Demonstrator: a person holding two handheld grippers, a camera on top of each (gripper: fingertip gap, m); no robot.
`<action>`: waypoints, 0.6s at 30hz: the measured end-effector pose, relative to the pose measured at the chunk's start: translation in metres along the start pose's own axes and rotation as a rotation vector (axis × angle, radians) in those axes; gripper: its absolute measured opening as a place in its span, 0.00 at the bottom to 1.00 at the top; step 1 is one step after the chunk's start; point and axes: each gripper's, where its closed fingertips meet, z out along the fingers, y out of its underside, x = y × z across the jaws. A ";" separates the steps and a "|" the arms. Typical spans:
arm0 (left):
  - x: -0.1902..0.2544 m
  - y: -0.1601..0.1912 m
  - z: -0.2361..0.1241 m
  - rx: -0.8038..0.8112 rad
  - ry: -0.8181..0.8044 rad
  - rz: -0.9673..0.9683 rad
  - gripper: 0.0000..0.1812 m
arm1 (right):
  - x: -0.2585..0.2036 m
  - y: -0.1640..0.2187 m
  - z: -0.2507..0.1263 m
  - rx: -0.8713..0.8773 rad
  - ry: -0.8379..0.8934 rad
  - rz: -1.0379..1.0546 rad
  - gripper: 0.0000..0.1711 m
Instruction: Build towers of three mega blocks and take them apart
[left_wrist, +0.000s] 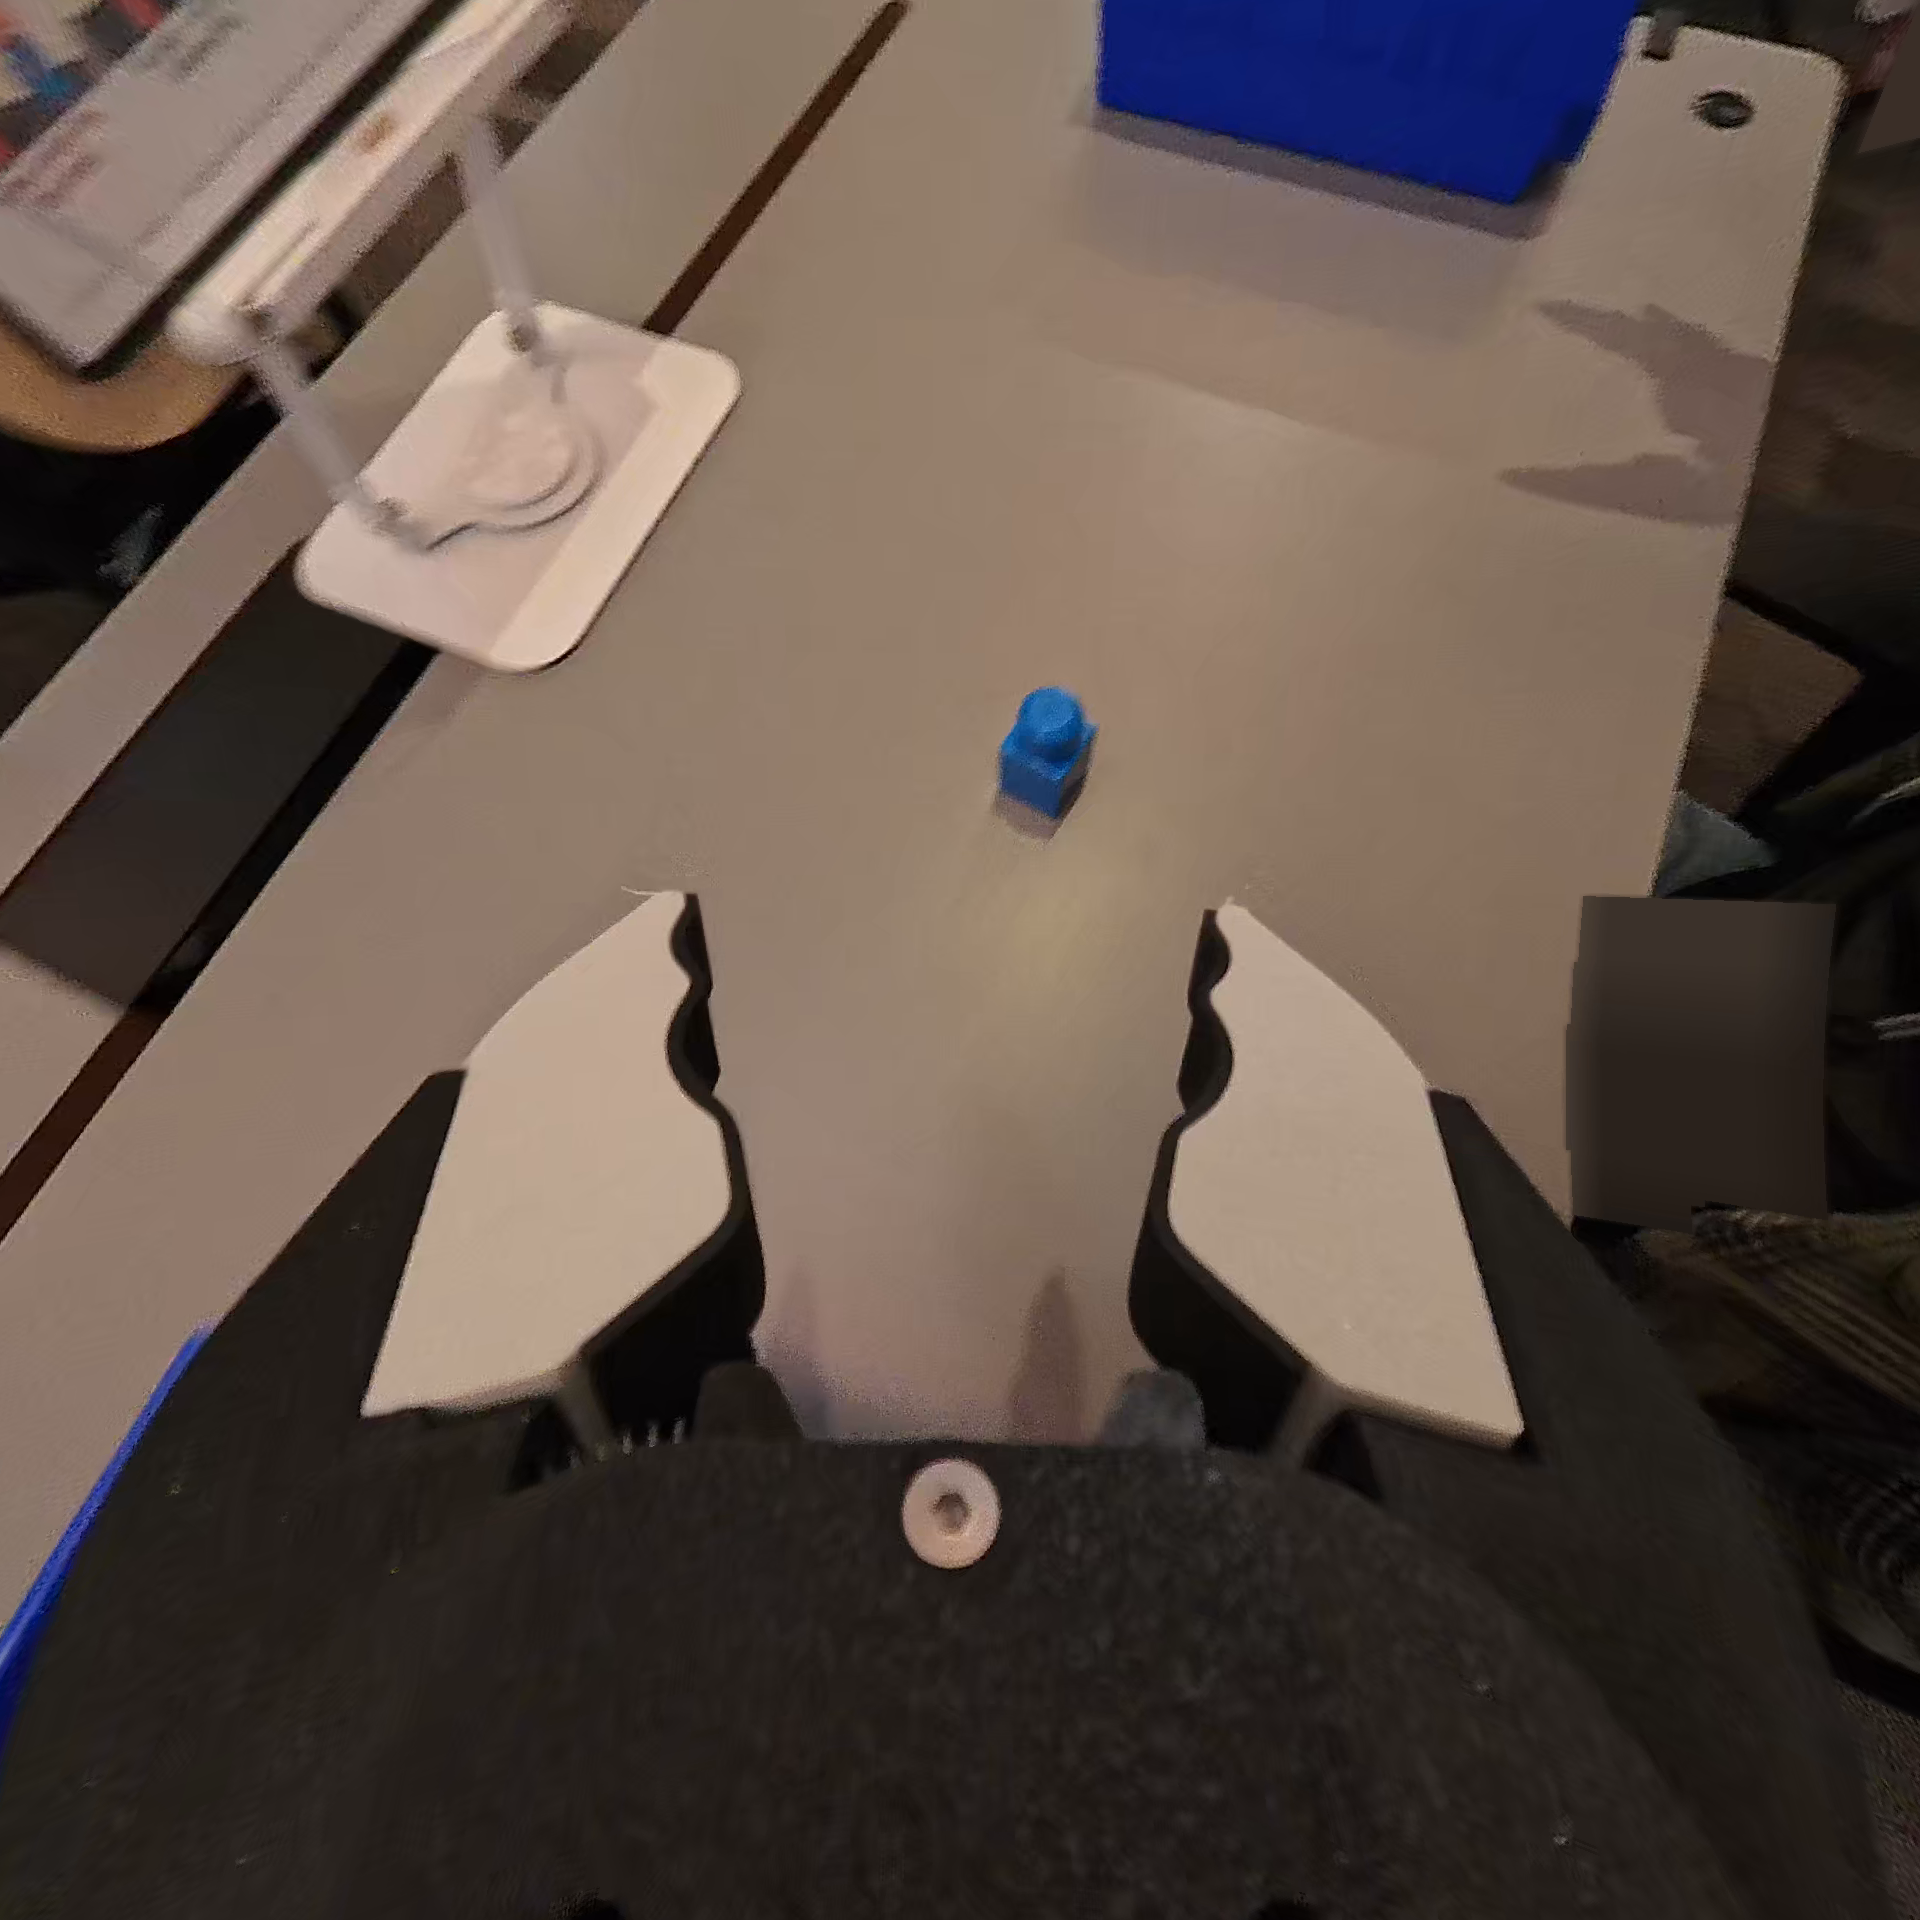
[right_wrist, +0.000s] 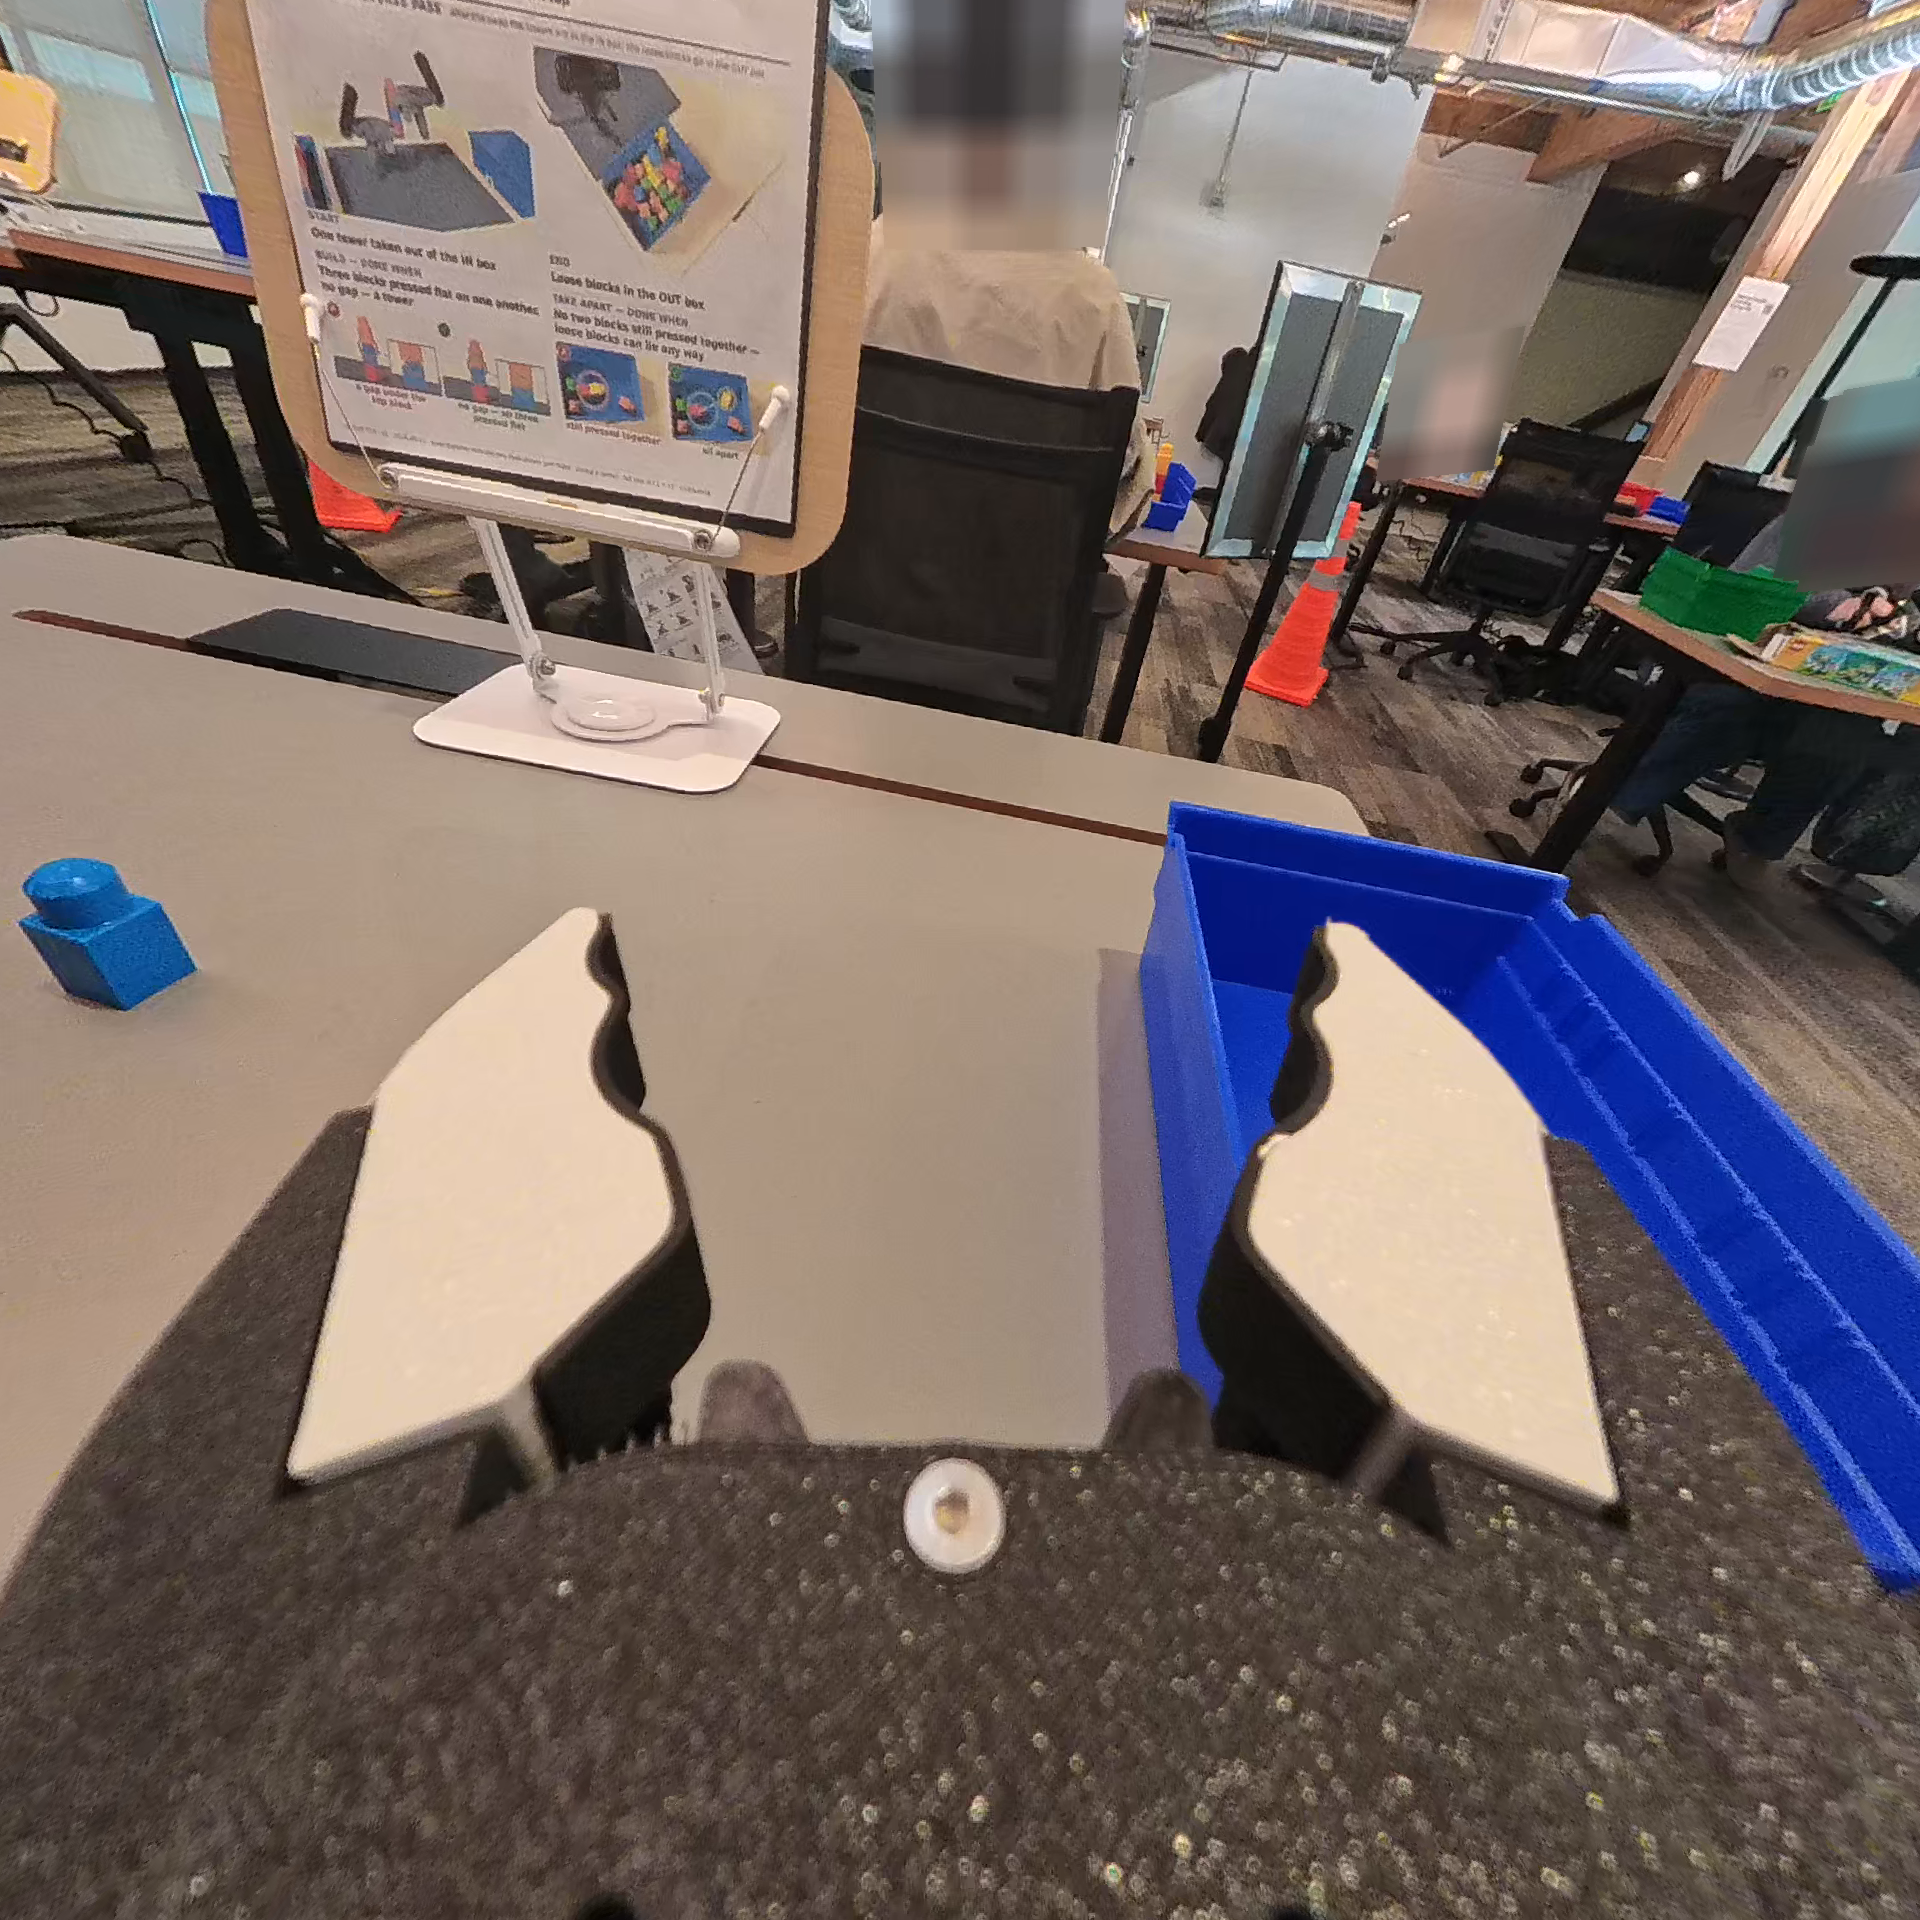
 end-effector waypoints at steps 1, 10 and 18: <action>-0.009 0.008 -0.015 -0.003 -0.029 -0.017 0.48 | -0.001 0.001 0.001 -0.001 -0.002 0.001 0.70; -0.058 0.117 -0.112 -0.139 -0.205 -0.210 0.40 | -0.007 0.004 0.006 -0.010 -0.015 0.000 0.70; -0.048 0.187 -0.131 -0.240 -0.260 -0.356 0.41 | -0.009 0.005 0.008 -0.019 -0.018 -0.007 0.69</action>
